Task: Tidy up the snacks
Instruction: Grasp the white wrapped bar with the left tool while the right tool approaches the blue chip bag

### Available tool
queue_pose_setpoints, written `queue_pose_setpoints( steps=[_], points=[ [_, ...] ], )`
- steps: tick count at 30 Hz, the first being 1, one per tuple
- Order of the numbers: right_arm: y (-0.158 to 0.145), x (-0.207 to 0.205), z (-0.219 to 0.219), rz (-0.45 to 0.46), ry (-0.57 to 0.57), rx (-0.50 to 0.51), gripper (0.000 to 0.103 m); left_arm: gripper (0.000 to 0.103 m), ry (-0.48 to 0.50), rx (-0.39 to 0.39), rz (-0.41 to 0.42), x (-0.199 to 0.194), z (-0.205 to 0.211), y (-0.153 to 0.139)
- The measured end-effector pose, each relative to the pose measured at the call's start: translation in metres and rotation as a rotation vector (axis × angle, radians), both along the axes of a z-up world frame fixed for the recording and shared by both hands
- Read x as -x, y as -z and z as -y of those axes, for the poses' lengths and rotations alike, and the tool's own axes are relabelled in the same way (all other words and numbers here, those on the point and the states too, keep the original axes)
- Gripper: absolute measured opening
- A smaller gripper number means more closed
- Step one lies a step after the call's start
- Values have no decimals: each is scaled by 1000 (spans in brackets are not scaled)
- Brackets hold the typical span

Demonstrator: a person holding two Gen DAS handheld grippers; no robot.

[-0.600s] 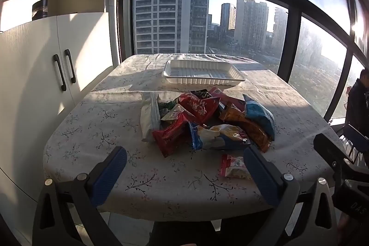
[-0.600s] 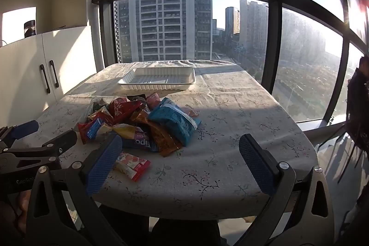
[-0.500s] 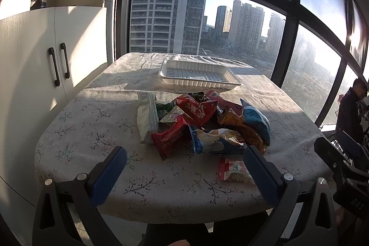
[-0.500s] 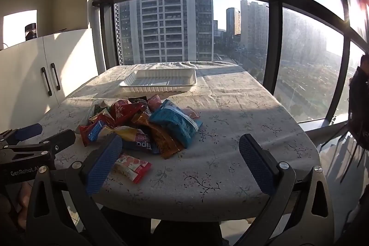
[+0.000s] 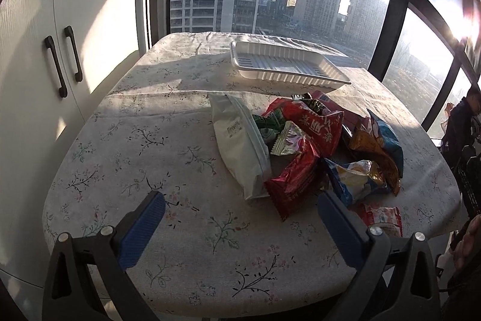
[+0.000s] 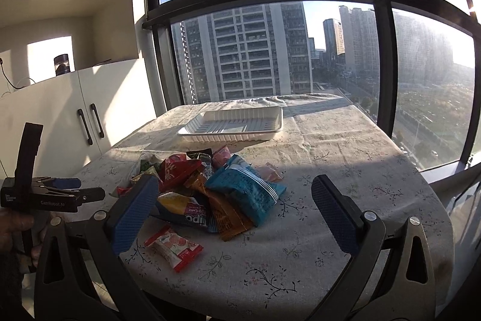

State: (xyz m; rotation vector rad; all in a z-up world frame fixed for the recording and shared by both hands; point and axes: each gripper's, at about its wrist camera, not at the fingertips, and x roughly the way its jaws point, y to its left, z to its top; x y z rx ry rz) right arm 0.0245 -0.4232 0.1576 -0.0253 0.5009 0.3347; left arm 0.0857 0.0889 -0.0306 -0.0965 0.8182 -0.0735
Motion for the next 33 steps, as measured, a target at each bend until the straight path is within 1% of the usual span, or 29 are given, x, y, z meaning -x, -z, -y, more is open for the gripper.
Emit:
queue_pose_setpoints(
  steps=[2, 5, 6, 7, 8, 9, 10, 11, 12, 14, 15, 16, 18, 20, 22, 24, 25, 27, 28, 30, 32, 33],
  points=[
    [9, -18, -9, -32, -20, 45, 103, 103, -21, 5, -39, -21, -7, -2],
    [19, -40, -14, -60, -38, 84, 102, 102, -18, 11, -91, -52, -12, -3],
    [21, -47, -13, -71, -38, 84, 102, 99, -11, 8, -117, -62, -11, 0],
    [23, -56, -11, -86, -38, 80, 102, 86, -2, 8, -148, -73, -10, 4],
    [26, -66, -8, -103, -41, 68, 102, 79, 7, 5, -181, -81, -9, 8],
    [29, -74, -4, -115, -41, 54, 102, 76, 24, 22, -205, -89, -9, 12],
    [32, -81, 0, -125, -37, 42, 102, 70, 37, 53, -218, -95, -9, 14],
    [35, -89, 4, -137, -32, 31, 102, 65, 36, 57, -240, -101, -8, 17],
    [38, -96, 6, -146, -30, 21, 102, 55, 40, 72, -251, -106, -7, 19],
    [45, -108, 12, -168, -29, 5, 102, 54, 47, 88, -278, -113, -7, 25],
    [48, -113, 14, -177, -31, 3, 102, 53, 49, 84, -290, -114, -7, 27],
    [51, -116, 16, -185, -33, 2, 102, 54, 51, 73, -281, -114, -5, 26],
    [57, -121, 19, -198, -33, -1, 102, 54, 54, 50, -297, -118, -5, 25],
    [61, -126, 25, -216, -38, -26, 101, 54, 60, 20, -307, -120, -5, 23],
    [62, -129, 29, -226, -43, -51, 101, 51, 71, -55, -313, -121, -1, 21],
    [64, -130, 31, -241, -42, -59, 101, 47, 82, -160, -319, -122, 6, 21],
    [66, -132, 32, -248, -41, -63, 101, 46, 89, -191, -314, -122, 7, 22],
    [66, -130, 31, -253, -40, -64, 101, 45, 109, -216, -307, -120, 8, 21],
    [66, -130, 31, -254, -41, -61, 98, 43, 120, -215, -305, -118, 8, 22],
    [67, -129, 28, -256, -44, -42, 90, 40, 123, -215, -298, -117, 6, 22],
    [68, -129, 23, -263, -44, -14, 82, 34, 118, -202, -293, -116, 2, 23],
    [68, -128, 21, -263, -43, -3, 79, 26, 111, -211, -287, -116, 1, 24]
  ],
)
